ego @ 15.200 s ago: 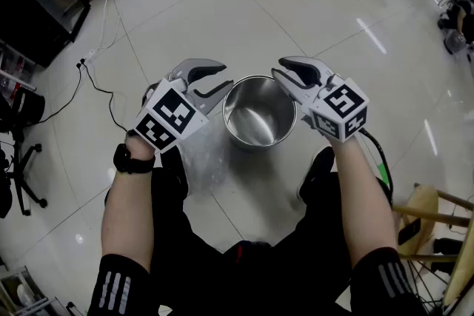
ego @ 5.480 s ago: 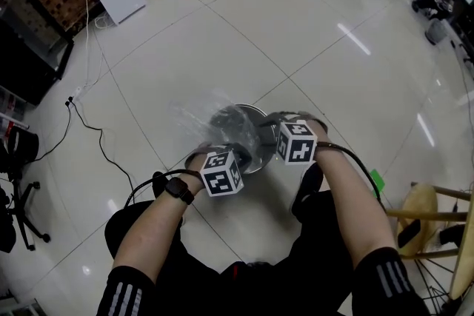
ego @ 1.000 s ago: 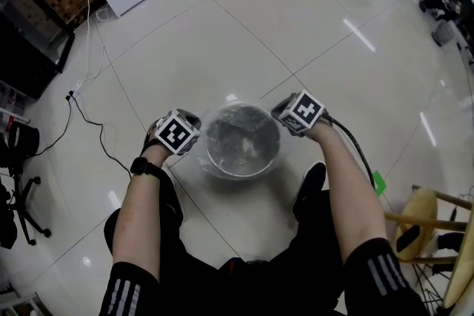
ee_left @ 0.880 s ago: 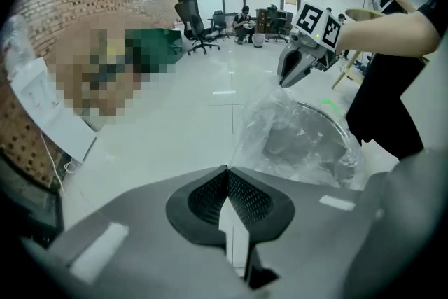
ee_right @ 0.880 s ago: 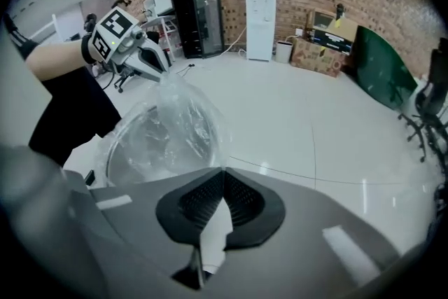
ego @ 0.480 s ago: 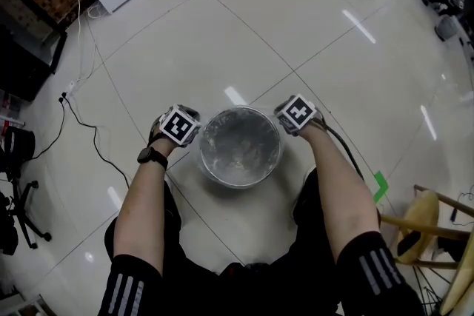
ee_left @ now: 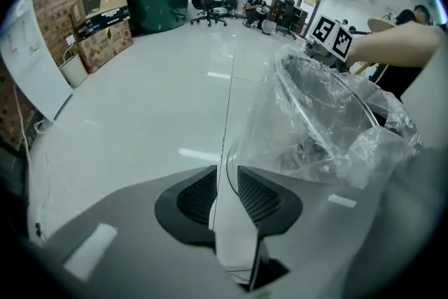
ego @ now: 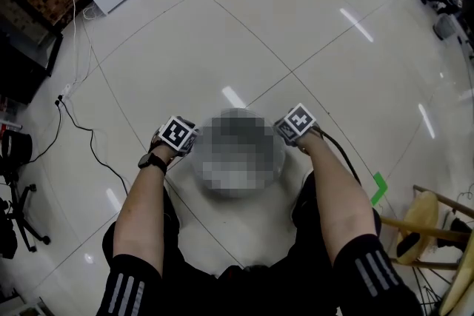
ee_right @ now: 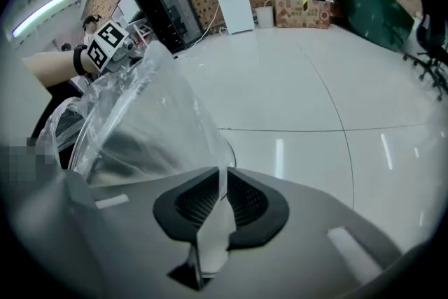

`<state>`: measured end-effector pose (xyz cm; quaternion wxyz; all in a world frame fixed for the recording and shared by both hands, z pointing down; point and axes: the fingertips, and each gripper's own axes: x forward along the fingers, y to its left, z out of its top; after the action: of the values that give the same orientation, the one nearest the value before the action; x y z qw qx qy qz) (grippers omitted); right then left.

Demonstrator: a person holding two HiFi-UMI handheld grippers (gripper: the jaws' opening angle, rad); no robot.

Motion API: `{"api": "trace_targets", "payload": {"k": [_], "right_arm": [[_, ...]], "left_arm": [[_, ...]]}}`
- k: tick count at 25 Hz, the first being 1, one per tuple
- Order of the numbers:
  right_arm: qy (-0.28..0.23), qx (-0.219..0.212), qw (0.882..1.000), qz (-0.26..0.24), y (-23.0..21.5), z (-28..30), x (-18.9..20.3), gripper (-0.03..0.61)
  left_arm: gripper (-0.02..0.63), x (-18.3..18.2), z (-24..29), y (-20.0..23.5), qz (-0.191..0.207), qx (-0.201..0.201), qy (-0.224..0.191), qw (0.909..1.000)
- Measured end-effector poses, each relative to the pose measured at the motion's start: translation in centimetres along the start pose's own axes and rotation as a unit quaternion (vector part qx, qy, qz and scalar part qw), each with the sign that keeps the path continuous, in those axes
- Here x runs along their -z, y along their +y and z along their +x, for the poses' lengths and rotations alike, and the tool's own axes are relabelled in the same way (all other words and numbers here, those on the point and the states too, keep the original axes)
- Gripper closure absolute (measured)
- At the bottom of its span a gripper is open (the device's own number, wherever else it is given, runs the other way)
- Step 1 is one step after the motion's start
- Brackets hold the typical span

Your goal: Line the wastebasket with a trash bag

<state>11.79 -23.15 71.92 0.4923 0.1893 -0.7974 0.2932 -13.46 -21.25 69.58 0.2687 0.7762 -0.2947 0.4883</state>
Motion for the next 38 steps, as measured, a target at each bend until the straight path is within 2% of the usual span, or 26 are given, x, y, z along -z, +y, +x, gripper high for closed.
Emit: {"api": "trace_targets", "payload": {"k": [4, 6, 8, 12, 16, 18, 20, 22, 24, 26, 27, 29, 32, 35, 38], "right_arm": [[-0.053, 0.020, 0.998, 0.021, -1.2, -2.9, -1.7, 0.465], [-0.093, 0.022, 0.995, 0.027, -1.4, -4.7, -2.7, 0.460], [-0.121, 0.027, 0.992, 0.023, -1.2, -6.7, -3.5, 0.444], [-0.134, 0.029, 0.990, 0.012, -0.4, -9.3, -3.3, 0.422], [-0.153, 0.028, 0.987, 0.042, -0.4, -11.7, -2.2, 0.422], [-0.162, 0.026, 0.986, 0.016, 0.8, -13.2, -2.7, 0.422], [-0.148, 0.020, 0.988, -0.049, 3.2, -14.2, -3.0, 0.422], [-0.104, 0.012, 0.986, -0.133, 6.1, -14.4, -2.3, 0.405], [-0.053, 0.005, 0.977, -0.206, 8.8, -14.1, -1.0, 0.361], [-0.023, -0.006, 0.969, -0.246, 10.8, -13.4, 0.1, 0.334], [-0.014, -0.012, 0.968, -0.252, 11.5, -13.0, 0.7, 0.319], [0.002, -0.026, 0.969, -0.248, 12.2, -11.8, 2.1, 0.273], [0.018, -0.054, 0.974, -0.219, 12.9, -10.0, 3.7, 0.215], [0.029, -0.062, 0.979, -0.193, 13.2, -8.6, 4.4, 0.204], [0.042, -0.056, 0.982, -0.178, 12.4, -8.2, 4.8, 0.201]], "left_arm": [[0.495, -1.2, -2.8, 0.9, -0.009, -0.009, -0.041, 0.9991], [0.488, -1.5, -4.6, 1.3, -0.019, -0.021, -0.056, 0.9980], [0.482, -1.9, -6.4, 1.1, -0.011, -0.026, -0.066, 0.9974], [0.469, -0.8, -8.8, 0.5, 0.014, -0.040, -0.056, 0.9975], [0.469, 1.2, -11.1, 0.7, 0.026, -0.062, -0.045, 0.9967], [0.469, 1.6, -12.5, 0.4, 0.036, -0.056, -0.049, 0.9966], [0.469, 1.9, -13.5, -0.2, 0.045, -0.048, -0.047, 0.9967], [0.469, 2.4, -13.8, -1.1, 0.060, -0.043, -0.033, 0.9967], [0.469, 3.2, -13.6, -1.7, 0.089, -0.046, -0.009, 0.9949], [0.454, 4.0, -13.5, -1.8, 0.117, -0.053, 0.012, 0.9916], [0.451, 4.3, -13.4, -1.9, 0.129, -0.052, 0.017, 0.9901], [0.424, 4.4, -13.3, -3.5, 0.157, -0.025, 0.012, 0.9872], [0.372, 4.4, -12.7, -6.8, 0.221, 0.022, 0.011, 0.9749], [0.331, 5.3, -10.9, -8.6, 0.253, 0.047, 0.027, 0.9659], [0.311, 6.6, -8.7, -9.2, 0.276, 0.048, 0.062, 0.9580]]}}
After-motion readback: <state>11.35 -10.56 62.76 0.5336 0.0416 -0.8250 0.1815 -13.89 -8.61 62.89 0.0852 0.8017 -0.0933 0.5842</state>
